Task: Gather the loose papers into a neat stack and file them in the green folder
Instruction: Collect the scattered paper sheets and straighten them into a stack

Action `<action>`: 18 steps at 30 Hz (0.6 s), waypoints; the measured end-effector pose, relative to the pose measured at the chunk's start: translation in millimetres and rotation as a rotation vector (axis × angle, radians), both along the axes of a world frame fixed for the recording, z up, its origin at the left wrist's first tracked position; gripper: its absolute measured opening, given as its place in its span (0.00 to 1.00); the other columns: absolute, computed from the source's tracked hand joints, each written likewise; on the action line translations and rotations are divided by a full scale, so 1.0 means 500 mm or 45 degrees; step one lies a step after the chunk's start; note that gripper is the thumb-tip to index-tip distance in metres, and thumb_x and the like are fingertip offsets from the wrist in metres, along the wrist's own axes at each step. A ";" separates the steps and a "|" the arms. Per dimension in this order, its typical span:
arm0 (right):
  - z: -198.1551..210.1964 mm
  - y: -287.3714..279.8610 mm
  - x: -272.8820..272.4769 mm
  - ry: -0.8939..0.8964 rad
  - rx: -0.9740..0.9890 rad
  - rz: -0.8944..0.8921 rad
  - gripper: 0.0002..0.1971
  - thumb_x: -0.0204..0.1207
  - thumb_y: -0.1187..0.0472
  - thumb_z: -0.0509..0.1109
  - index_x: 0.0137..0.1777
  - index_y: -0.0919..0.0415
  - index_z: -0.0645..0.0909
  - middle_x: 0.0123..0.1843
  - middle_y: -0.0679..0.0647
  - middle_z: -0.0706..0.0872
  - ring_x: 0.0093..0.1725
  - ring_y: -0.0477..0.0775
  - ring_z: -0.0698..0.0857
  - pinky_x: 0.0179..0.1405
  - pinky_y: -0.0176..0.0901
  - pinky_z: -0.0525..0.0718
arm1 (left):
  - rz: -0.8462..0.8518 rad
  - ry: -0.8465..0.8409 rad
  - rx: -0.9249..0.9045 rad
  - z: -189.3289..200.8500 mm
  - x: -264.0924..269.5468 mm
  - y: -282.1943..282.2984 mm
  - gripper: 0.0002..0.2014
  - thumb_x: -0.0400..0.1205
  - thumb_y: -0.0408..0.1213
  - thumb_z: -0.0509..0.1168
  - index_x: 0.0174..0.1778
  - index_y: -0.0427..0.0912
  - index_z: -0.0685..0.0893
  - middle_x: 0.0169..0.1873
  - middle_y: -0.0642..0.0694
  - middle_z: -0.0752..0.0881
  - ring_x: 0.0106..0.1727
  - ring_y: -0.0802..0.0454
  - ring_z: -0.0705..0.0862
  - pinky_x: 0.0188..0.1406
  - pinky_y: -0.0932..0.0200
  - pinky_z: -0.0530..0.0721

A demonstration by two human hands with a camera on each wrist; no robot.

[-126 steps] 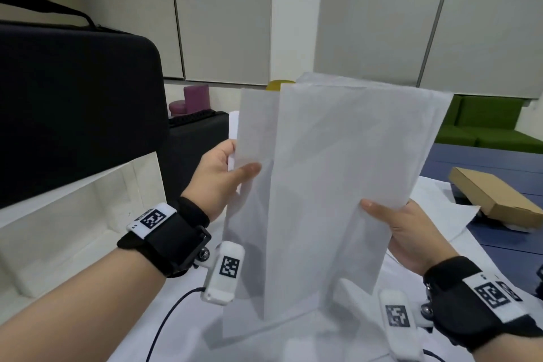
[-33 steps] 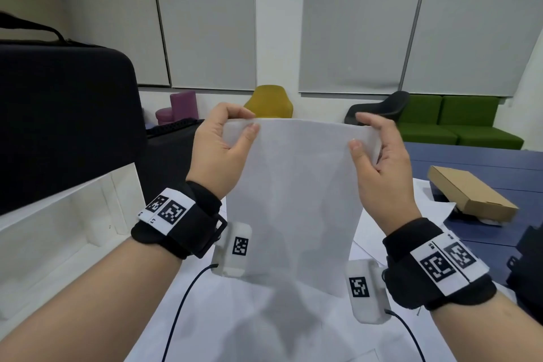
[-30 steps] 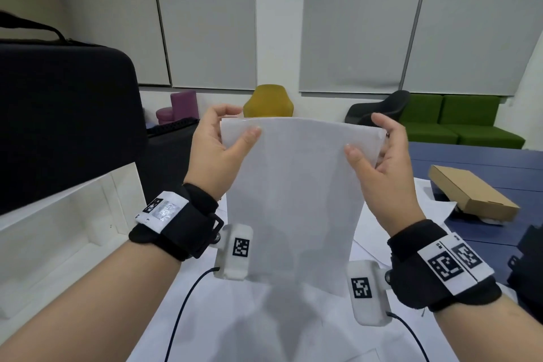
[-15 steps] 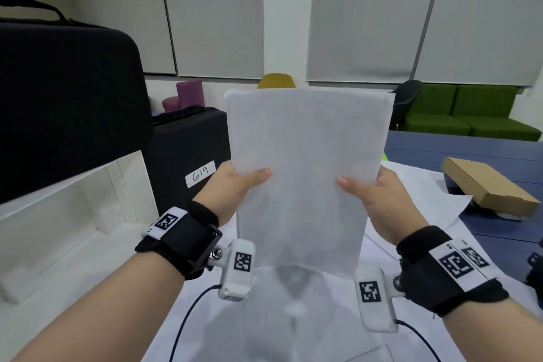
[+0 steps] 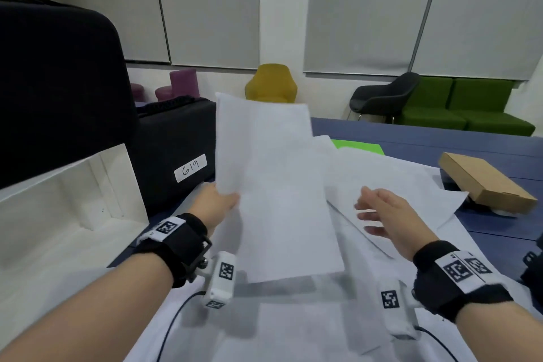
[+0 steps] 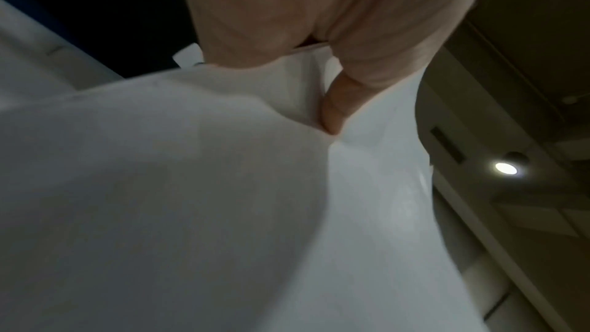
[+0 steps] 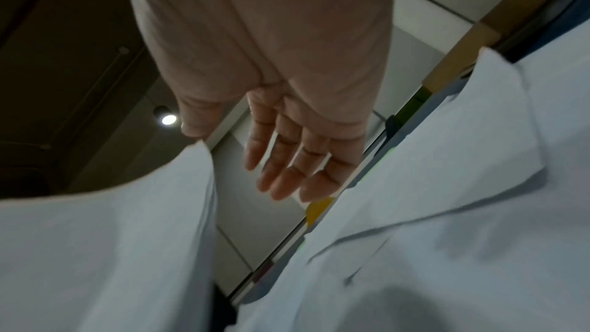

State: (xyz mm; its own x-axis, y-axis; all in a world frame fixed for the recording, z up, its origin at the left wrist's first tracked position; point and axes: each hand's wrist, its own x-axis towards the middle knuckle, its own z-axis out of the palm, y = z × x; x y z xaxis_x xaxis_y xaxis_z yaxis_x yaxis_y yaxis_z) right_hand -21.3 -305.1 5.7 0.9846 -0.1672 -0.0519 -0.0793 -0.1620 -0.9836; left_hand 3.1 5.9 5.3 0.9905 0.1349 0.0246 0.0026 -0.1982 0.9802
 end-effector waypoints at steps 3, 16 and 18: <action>-0.037 -0.080 0.026 0.146 -0.100 -0.217 0.14 0.80 0.54 0.69 0.55 0.65 0.77 0.55 0.58 0.81 0.51 0.57 0.81 0.48 0.52 0.82 | -0.059 0.206 0.077 -0.026 0.001 0.046 0.12 0.80 0.19 0.62 0.44 0.40 0.84 0.41 0.39 0.88 0.42 0.43 0.85 0.48 0.51 0.82; -0.160 -0.245 0.136 0.556 -0.046 -0.799 0.30 0.70 0.72 0.76 0.66 0.64 0.62 0.53 0.71 0.83 0.39 0.66 0.86 0.36 0.60 0.90 | -0.229 0.537 0.237 -0.146 0.019 0.087 0.12 0.77 0.30 0.71 0.57 0.40 0.85 0.51 0.44 0.91 0.56 0.43 0.89 0.68 0.46 0.81; -0.191 -0.274 0.160 0.569 -0.039 -0.749 0.29 0.68 0.70 0.79 0.66 0.69 0.69 0.50 0.72 0.87 0.30 0.62 0.87 0.21 0.52 0.87 | -0.212 0.546 0.272 -0.153 0.021 0.084 0.15 0.76 0.30 0.73 0.59 0.38 0.85 0.50 0.44 0.92 0.54 0.44 0.89 0.67 0.45 0.81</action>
State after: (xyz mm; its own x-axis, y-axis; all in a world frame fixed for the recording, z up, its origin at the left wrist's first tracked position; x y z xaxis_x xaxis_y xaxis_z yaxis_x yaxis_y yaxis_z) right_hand 58.8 -442.3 -89.6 0.6177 -0.6688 -0.4136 -0.5535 0.0038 -0.8329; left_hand 13.8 47.9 -71.2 0.9252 0.0109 -0.3792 0.3474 -0.4261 0.8353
